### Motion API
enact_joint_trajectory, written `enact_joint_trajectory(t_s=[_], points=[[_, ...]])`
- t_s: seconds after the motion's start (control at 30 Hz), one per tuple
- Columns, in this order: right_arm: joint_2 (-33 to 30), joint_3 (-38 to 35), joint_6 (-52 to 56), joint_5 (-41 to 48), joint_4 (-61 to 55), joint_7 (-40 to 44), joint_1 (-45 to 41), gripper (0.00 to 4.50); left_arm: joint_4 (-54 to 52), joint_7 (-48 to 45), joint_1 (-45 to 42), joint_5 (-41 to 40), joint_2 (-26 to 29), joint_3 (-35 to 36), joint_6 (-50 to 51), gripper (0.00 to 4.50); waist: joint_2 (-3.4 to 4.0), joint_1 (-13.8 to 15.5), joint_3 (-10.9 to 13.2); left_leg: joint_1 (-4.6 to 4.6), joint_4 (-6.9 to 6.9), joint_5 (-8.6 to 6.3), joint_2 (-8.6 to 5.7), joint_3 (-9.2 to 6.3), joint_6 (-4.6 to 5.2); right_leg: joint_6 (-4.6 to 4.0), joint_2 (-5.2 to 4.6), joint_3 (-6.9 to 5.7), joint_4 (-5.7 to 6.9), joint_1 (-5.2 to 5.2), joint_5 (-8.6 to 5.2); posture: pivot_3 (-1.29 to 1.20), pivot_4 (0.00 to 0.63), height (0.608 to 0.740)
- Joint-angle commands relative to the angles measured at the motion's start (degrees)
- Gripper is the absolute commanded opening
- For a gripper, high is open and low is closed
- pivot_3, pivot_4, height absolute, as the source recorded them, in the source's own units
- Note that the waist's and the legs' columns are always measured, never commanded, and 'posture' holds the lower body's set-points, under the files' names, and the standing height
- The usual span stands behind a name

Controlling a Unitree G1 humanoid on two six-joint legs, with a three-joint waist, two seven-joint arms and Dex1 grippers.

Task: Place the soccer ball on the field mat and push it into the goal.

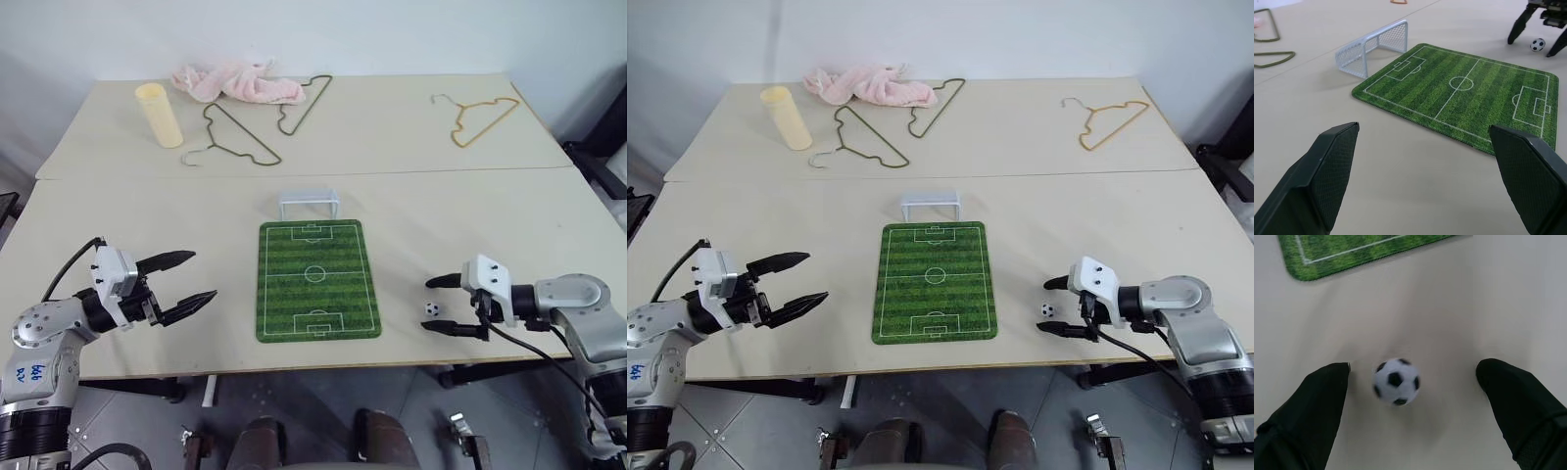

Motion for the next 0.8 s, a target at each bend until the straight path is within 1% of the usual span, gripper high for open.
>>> enact_joint_trajectory(t_s=[0.03, 0.07, 0.1, 0.2, 0.3, 0.33, 0.47, 0.57, 0.63, 0.8], points=[[0.56, 0.52, -3.47, -1.40, 2.02, 0.40, 0.56, 3.52, -0.94, 0.54, -0.21, -0.15, 0.04, 0.57, -0.86, 4.50, 0.00, -0.02, 0.00, 0.02, 0.00, 0.00, 0.01, 0.00, 0.00, 0.00, 0.00, 0.00, 0.00, 0.02, 0.00, 0.00, 0.150, 0.740], [0.55, 0.31, -3.74, -1.26, 2.02, 0.45, 0.67, 3.15, -0.84, 0.64, -0.25, -0.14, 0.05, 0.65, -0.95, 4.50, 0.00, -0.03, 0.00, 0.03, 0.00, 0.00, 0.02, 0.00, 0.00, 0.00, 0.01, 0.00, -0.01, 0.03, 0.00, 0.00, 0.150, 0.740], [0.48, 0.15, -3.96, -1.12, 2.03, 0.48, 0.78, 2.94, -0.72, 0.72, -0.32, -0.12, 0.08, 0.67, -1.01, 4.50, 0.00, -0.02, 0.00, 0.04, 0.01, 0.00, 0.03, 0.00, 0.00, 0.00, 0.02, 0.00, -0.01, 0.05, 0.00, 0.00, 0.150, 0.740], [0.27, -0.23, -4.96, -1.10, 2.49, 0.34, 1.03, 1.90, -0.27, 0.95, -0.55, 0.06, 0.07, 0.60, -1.31, 4.50, 0.00, 0.02, 0.00, 0.06, 0.07, 0.00, 0.03, 0.00, 0.00, -0.02, 0.02, 0.00, -0.01, 0.10, 0.01, 0.00, 0.150, 0.740], [0.28, -0.62, -6.38, -1.15, 3.01, -0.05, 0.99, 0.96, 0.18, 1.10, -0.82, 0.19, -0.15, 0.38, -1.71, 4.50, 0.00, 0.06, 0.00, 0.06, 0.10, 0.00, 0.04, -0.01, 0.00, -0.04, 0.02, 0.00, -0.01, 0.11, 0.02, 0.00, 0.150, 0.740], [0.25, -0.67, -6.64, -1.12, 3.03, -0.11, 0.97, 0.85, 0.25, 1.13, -0.85, 0.19, -0.20, 0.32, -1.81, 4.50, 0.00, 0.06, 0.00, 0.06, 0.10, 0.00, 0.04, -0.01, 0.00, -0.04, 0.02, 0.00, -0.01, 0.11, 0.02, 0.00, 0.150, 0.740], [-0.99, -1.09, -4.52, -0.15, -1.32, 0.17, -0.11, 0.85, 0.79, 0.95, -1.41, 0.17, -0.79, -0.16, -2.43, 4.50, 0.00, 0.10, 0.00, 0.06, 0.10, 0.00, 0.04, -0.01, 0.00, -0.04, 0.02, 0.00, -0.01, 0.11, 0.03, 0.00, 0.150, 0.740], [0.27, -0.80, 7.50, 4.92, -12.39, -1.52, -5.78, 0.85, 2.78, -1.32, -1.37, 0.20, -1.21, -0.60, -4.52, 4.50, 0.17, -0.27, 0.10, 0.04, 0.09, 0.00, 0.05, 0.02, -0.01, -0.04, 0.02, 0.00, 0.01, 0.06, 0.03, 0.00, 0.150, 0.740], [1.10, 1.33, 13.25, 6.37, -16.60, -1.22, -8.47, 0.85, 4.19, -2.54, -1.40, 0.44, -1.60, -0.97, -6.24, 4.50, 0.20, -0.59, 0.12, 0.00, 0.07, 0.00, 0.11, 0.14, -0.02, -0.09, 0.03, 0.03, 0.07, -0.11, 0.05, 0.00, 0.150, 0.740], [5.34, 10.48, 25.87, 7.56, -23.34, -0.95, -14.49, 0.85, 7.43, -6.48, -0.97, 0.34, -3.20, -1.13, -12.69, 4.50, 0.14, -0.02, 0.09, -0.03, 0.06, -0.14, 0.27, 0.08, -0.13, -0.11, 0.19, -0.06, 0.06, -0.14, 0.05, 0.00, 0.150, 0.740]])
